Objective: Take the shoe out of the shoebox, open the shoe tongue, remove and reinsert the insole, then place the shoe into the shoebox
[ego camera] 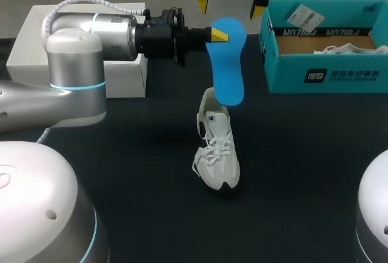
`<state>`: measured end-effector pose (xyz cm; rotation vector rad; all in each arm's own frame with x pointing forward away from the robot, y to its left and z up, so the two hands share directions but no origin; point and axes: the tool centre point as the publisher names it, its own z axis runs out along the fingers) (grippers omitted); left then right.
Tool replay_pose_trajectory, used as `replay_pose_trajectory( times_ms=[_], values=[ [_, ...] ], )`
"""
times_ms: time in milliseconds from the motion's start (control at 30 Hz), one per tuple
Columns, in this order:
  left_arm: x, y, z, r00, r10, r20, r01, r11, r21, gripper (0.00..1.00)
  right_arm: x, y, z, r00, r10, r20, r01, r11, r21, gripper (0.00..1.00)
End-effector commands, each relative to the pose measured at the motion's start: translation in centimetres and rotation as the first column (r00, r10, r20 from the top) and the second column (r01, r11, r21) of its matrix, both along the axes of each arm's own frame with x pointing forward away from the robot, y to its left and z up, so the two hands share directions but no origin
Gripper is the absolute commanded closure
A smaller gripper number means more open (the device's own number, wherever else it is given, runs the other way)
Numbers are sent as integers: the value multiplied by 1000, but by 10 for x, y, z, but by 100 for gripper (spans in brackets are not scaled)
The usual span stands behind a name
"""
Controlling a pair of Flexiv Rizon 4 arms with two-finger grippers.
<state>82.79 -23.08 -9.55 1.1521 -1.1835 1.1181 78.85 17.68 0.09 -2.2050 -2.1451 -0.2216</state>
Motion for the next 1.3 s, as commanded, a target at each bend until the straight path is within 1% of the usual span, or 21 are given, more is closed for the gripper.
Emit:
replay_pose_trajectory(
  times_ms=[33, 67, 133, 233, 333, 433, 567, 667, 700, 867, 967, 1067, 1100, 1167, 1233, 1300],
  values=[
    [-4, 3, 0, 1000, 4, -3, -4, 1000, 1, 100, -9, -27, -7, 986, 52, 160, -105, 933, 344, 0],
    [-4, 4, 0, 1000, 3, -4, -3, 1000, 0, 100, -10, -29, -6, 983, 58, 173, -121, 917, 381, 0],
    [-5, 4, 0, 1000, 2, -6, -2, 1000, -2, 100, -11, -33, -6, 978, 78, 194, -155, 893, 422, 0],
    [-5, 6, 2, 1000, 1, -8, -1, 1000, -6, 100, -12, -37, -5, 968, 100, 230, -205, 844, 495, 0],
    [-7, 7, 3, 1000, -1, -15, 1, 1000, -14, 100, -12, -40, -9, 967, 123, 222, -226, 815, 534, 0],
    [-8, 9, 3, 1000, -4, -17, 3, 1000, -18, 100, -11, -41, -15, 967, 142, 213, -238, 804, 545, 0],
    [-7, 12, 3, 1000, 0, -29, -1, 1000, -26, 100, -10, -43, -23, 957, 133, 260, -268, 753, 602, 0],
    [-6, 14, 3, 999, 3, -36, -4, 1000, -28, 100, -9, -45, -29, 943, 117, 310, -301, 693, 655, 0],
    [-6, 14, 3, 999, 4, -38, -5, 1000, -29, 100, -9, -47, -31, 941, 104, 323, -307, 666, 680, 0],
    [-4, 15, 6, 999, 1, -40, -2, 999, -33, 100, -9, -50, -41, 929, 82, 360, -344, 550, 762, 0],
    [-3, 16, 6, 999, 1, -48, -3, 999, -38, 100, -9, -52, -51, 923, 42, 383, -359, 459, 813, 0],
    [-3, 16, 6, 999, -1, -49, -1, 999, -38, 100, -8, -56, -62, 928, -20, 372, -341, 356, 870, 0],
    [-3, 17, 6, 999, -1, -49, -1, 999, -38, 100, -9, -57, -64, 932, -35, 360, -327, 344, 880, 0],
    [-2, 17, 5, 999, 0, -48, -2, 999, -37, 100, -9, -58, -66, 927, -43, 373, -342, 316, 885, 0],
    [-1, 17, 5, 999, 3, -49, -4, 999, -37, 100, -9, -60, -67, 920, -62, 387, -359, 263, 896, 0],
    [-1, 17, 4, 999, 5, -50, -7, 999, -38, 100, -9, -61, -69, 919, -71, 387, -362, 230, 903, 0]
  ],
)
